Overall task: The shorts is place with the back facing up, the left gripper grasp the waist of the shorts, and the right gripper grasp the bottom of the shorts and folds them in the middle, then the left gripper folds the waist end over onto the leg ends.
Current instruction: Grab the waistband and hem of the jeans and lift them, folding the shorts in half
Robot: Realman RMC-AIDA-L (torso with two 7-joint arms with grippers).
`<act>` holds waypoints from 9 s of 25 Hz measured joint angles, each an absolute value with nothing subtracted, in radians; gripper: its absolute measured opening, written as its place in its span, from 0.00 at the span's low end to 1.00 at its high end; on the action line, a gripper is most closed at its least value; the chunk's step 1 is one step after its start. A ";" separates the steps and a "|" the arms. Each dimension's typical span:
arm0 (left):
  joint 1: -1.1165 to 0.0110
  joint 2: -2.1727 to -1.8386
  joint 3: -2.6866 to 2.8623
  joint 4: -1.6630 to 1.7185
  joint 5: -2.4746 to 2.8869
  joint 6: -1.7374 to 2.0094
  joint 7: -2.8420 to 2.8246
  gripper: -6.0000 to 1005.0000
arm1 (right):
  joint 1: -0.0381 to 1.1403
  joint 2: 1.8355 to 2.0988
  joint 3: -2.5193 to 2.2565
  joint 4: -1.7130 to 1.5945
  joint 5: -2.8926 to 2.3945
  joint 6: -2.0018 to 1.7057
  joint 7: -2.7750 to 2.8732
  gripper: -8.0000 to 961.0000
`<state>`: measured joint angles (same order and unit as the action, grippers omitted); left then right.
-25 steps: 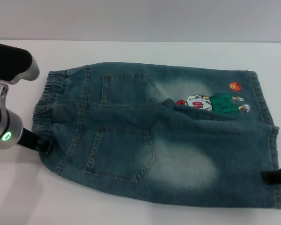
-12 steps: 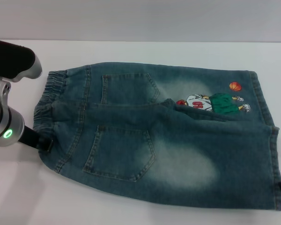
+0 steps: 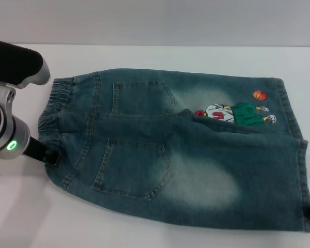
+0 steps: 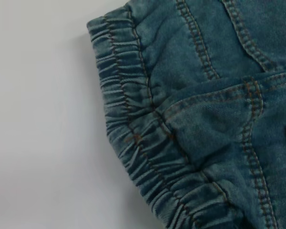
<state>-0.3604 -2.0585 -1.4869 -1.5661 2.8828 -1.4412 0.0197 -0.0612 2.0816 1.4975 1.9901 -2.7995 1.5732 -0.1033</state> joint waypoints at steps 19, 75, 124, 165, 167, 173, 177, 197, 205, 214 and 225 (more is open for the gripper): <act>-0.369 -2.061 -1.486 -1.566 2.881 -1.441 0.026 0.23 | -0.061 2.083 1.480 1.961 -2.795 1.572 -0.097 0.76; -0.386 -2.062 -1.474 -1.560 2.879 -1.440 0.046 0.23 | -0.042 2.082 1.442 1.893 -2.780 1.507 -0.083 0.76; -0.396 -2.063 -1.474 -1.558 2.871 -1.445 0.068 0.23 | -0.027 2.080 1.410 1.853 -2.769 1.480 -0.070 0.76; -0.346 -2.059 -1.532 -1.577 2.827 -1.257 0.067 0.23 | -0.037 2.078 1.428 1.914 -2.746 1.098 -0.171 0.01; -0.340 -2.059 -1.543 -1.577 2.821 -1.222 0.067 0.23 | -0.041 2.078 1.428 1.913 -2.750 1.042 -0.183 0.01; -0.299 -2.062 -1.586 -1.588 2.790 -1.066 0.055 0.23 | -0.055 2.080 1.432 1.856 -2.752 0.864 -0.211 0.01; -0.291 -2.060 -1.638 -1.574 2.752 -0.963 0.055 0.23 | -0.085 2.084 1.436 1.837 -2.761 0.732 -0.231 0.01; -0.307 -2.059 -1.661 -1.424 2.653 -0.665 0.076 0.22 | -0.159 2.090 1.402 1.725 -2.756 0.401 -0.239 0.01; -0.349 -2.059 -1.659 -1.376 2.650 -0.629 0.081 0.22 | -0.147 2.088 1.400 1.655 -2.717 0.304 -0.234 0.01; -0.389 -2.061 -1.656 -1.325 2.648 -0.600 0.081 0.22 | -0.126 2.084 1.400 1.594 -2.682 0.223 -0.232 0.01; -0.424 -2.063 -1.627 -1.218 2.581 -0.420 0.080 0.25 | -0.081 2.082 1.414 1.445 -2.585 0.059 -0.239 0.07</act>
<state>-0.4241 -2.0626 -1.6270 -1.2181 2.5813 -0.4201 0.0797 -0.0813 2.0817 1.4139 1.4453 -2.5848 0.0589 -0.2391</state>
